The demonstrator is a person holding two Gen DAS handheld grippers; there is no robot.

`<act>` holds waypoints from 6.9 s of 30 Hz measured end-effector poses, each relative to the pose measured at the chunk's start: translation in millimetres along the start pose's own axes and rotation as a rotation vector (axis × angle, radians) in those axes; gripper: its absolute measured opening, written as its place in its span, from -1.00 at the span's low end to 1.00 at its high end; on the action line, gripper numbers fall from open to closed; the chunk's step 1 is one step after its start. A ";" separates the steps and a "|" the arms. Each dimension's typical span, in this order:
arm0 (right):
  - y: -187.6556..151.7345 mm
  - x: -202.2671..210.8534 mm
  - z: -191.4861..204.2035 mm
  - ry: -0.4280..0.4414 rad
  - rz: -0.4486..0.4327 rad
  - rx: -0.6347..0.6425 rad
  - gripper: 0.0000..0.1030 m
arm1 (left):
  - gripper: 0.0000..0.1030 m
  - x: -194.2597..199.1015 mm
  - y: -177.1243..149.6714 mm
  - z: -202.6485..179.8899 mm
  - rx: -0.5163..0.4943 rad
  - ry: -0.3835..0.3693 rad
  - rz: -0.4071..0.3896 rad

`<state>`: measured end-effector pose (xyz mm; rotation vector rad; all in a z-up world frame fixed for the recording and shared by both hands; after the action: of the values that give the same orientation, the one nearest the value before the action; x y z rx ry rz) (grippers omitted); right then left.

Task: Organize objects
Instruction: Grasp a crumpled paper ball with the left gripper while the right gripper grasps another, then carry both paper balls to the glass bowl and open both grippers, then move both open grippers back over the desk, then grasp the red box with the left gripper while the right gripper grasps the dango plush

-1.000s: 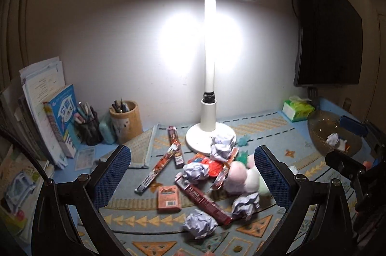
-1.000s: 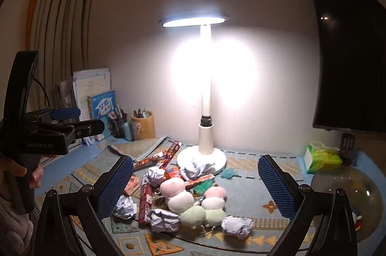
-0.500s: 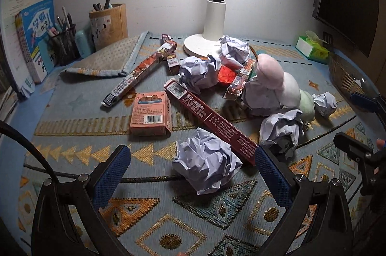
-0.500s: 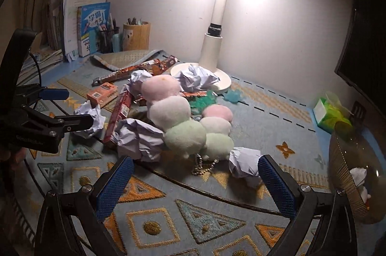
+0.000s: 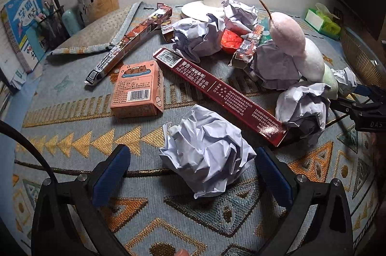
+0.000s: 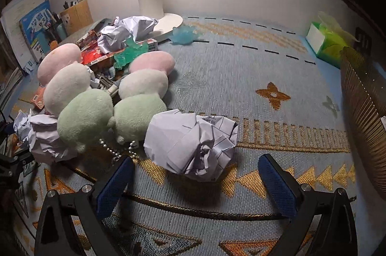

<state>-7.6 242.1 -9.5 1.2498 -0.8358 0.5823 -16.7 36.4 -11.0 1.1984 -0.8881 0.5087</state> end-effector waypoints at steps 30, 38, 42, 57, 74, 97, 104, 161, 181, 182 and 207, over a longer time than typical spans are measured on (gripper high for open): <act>7.7 27.7 -35.1 0.188 -0.140 -0.205 -0.27 | -0.04 28.5 0.0 -4.9 0.115 0.026 -0.066; 5.8 39.3 -49.1 0.241 -0.198 -0.268 -0.27 | -0.04 36.3 -9.0 -11.0 0.136 0.062 -0.057; 3.9 44.0 -60.5 0.281 -0.227 -0.321 -0.27 | -0.03 31.4 -16.1 8.1 0.174 0.085 -0.058; -2.9 73.8 -66.9 0.261 -0.356 -0.330 -0.27 | -0.04 59.8 -19.8 37.9 0.298 0.101 -0.211; 14.5 168.6 -121.5 0.250 -0.521 -0.327 -0.27 | -0.04 122.1 98.4 -75.0 0.073 -0.085 -0.471; 72.3 217.0 -268.7 -0.091 -0.562 -0.301 -0.27 | -0.04 85.7 204.7 -308.2 -0.227 -0.486 -0.535; 84.7 199.3 -289.7 -0.130 -0.525 -0.321 -0.27 | -0.04 57.9 217.1 -324.5 -0.223 -0.509 -0.517; -75.3 134.2 -64.1 0.105 -0.107 -0.402 1.00 | 0.99 101.2 8.0 -51.3 -0.012 0.190 -0.219; -86.6 68.7 6.3 -0.048 -0.056 -0.066 1.00 | 0.99 79.2 -74.1 -52.3 0.007 0.093 -0.074; -82.7 65.7 7.9 -0.034 -0.040 -0.050 1.00 | 0.99 75.3 -68.0 -53.2 0.009 0.100 -0.074; 34.6 -25.4 17.6 0.068 0.010 0.095 1.00 | 1.00 -17.1 30.8 -37.4 0.115 0.077 0.008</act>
<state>-53.4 234.8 -8.4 1.3055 -0.7653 0.6752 -37.9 83.2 -10.8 1.2713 -0.8067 0.6152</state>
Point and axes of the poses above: each gripper's, at about its wrist camera, not at the fingertips, and x roughly against the way its jaws point, z to its left, y to its top, the point moved 2 cm from there along -x, roughly the way its jaws point, and after that the axes turned 10 degrees about -x, right-handed, at the moved point
